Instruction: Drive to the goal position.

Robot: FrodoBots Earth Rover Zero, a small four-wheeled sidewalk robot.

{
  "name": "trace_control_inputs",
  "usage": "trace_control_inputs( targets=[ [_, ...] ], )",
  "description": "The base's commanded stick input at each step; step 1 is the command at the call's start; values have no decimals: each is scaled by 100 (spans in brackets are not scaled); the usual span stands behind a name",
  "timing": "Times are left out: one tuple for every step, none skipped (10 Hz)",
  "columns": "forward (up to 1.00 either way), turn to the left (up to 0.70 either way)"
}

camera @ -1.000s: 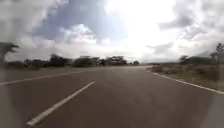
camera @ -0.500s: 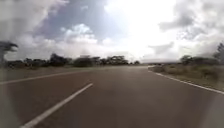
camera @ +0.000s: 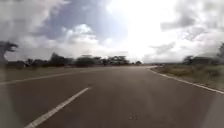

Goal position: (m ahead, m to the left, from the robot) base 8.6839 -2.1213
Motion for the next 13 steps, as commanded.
trace_control_inputs(
  targets=[
    [100, -40],
    [100, -40],
    [100, -40],
    [100, -40],
    [100, -37],
    [100, -27],
    [100, -16],
    [100, -6],
    [100, 0],
    [100, 0],
    [100, 0],
    [100, 0],
    [100, 0]
  ],
)
